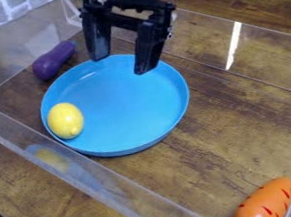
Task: Put the carrot on the blue tray
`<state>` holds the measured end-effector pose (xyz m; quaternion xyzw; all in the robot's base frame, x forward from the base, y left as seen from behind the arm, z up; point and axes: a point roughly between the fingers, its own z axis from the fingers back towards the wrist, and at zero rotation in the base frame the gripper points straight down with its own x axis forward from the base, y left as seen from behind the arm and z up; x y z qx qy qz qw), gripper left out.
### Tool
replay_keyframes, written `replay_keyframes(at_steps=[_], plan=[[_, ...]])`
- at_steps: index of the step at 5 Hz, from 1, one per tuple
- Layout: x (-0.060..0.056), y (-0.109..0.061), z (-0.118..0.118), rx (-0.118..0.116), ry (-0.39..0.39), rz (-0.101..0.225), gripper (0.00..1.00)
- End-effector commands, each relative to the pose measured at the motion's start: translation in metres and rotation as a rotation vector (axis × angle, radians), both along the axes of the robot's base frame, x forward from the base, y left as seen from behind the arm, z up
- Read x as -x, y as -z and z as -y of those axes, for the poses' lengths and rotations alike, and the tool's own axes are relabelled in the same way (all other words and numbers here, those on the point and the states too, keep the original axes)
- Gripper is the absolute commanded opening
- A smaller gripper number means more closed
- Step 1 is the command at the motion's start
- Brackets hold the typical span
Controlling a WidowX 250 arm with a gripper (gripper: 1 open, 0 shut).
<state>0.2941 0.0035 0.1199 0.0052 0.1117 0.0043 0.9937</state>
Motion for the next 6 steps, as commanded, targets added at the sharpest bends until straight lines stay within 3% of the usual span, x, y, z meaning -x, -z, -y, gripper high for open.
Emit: replay_keyframes(at_steps=[1,3,6], plan=[[-0.001,-0.002,0.009,0.003,0.024,0.021,1.00],[0.001,0.010,0.022,0.008,0.053,0.004,1.00],[0.011,0.035,0.095,0.047,0.162,0.028,1.00]])
